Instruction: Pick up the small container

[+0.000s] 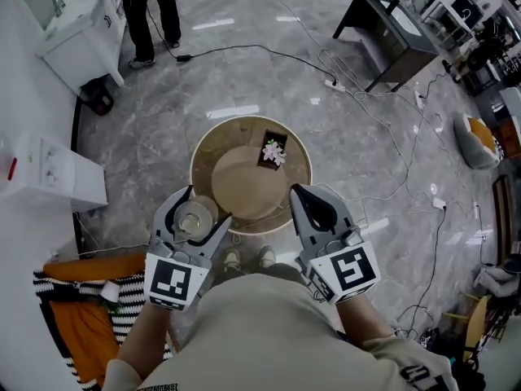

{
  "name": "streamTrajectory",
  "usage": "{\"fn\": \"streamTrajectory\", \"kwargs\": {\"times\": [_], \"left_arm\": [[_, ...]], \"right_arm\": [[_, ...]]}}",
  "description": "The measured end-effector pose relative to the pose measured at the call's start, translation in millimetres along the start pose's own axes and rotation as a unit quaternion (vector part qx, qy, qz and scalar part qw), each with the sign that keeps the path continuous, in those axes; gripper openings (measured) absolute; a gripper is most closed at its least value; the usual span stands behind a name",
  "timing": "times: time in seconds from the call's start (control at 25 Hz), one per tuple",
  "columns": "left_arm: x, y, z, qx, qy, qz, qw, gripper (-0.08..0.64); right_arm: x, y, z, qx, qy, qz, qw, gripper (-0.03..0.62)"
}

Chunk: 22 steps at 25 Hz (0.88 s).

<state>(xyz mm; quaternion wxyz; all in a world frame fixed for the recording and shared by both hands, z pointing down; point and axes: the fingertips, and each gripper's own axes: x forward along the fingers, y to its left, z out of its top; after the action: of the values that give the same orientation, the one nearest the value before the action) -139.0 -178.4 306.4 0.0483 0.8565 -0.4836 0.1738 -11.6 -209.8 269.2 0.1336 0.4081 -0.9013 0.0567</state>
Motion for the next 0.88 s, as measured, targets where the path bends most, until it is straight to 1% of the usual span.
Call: {"fn": "streamTrajectory", "kwargs": {"times": [0.12,0.2,0.36,0.48,0.56,0.72,0.88], "left_arm": [[-16.3,-0.2,6.9,0.012,-0.002,0.009,0.9999,0.337],[-26.1,0.4,9.2,0.014,-0.003,0.015,0.9998,0.337],[-40.7,-4.2,11.0,0.007,-0.009,0.022,0.9997,0.337],[-47.4,-6.5,10.2,-0.001,-0.008,0.032,0.9994,0.337],[-49.4,-7.9,8.7,-0.01,-0.007,0.037,0.9992,0.337],[-53.9,-8.9,10.4,-0.016,-0.011,0.042,0.9989,0.337],[-60.1,-7.6,12.8,-0.024,-0.014,0.048,0.9984,0.337]], "right_arm": [[-9.6,13.2,15.2,-0.002,-0.012,0.019,1.0,-0.005],[-13.9,18.9,21.2,-0.01,-0.017,0.023,1.0,-0.005],[-19.5,25.1,19.1,-0.021,-0.011,0.03,0.999,-0.005],[-21.8,33.0,12.1,-0.044,0.007,0.037,0.998,-0.005],[-22.9,39.4,11.3,-0.054,0.004,0.04,0.998,-0.005],[-25.9,46.8,11.2,-0.054,0.007,0.049,0.997,-0.005],[-29.6,48.4,13.9,-0.056,0.005,0.049,0.997,-0.005]]}}
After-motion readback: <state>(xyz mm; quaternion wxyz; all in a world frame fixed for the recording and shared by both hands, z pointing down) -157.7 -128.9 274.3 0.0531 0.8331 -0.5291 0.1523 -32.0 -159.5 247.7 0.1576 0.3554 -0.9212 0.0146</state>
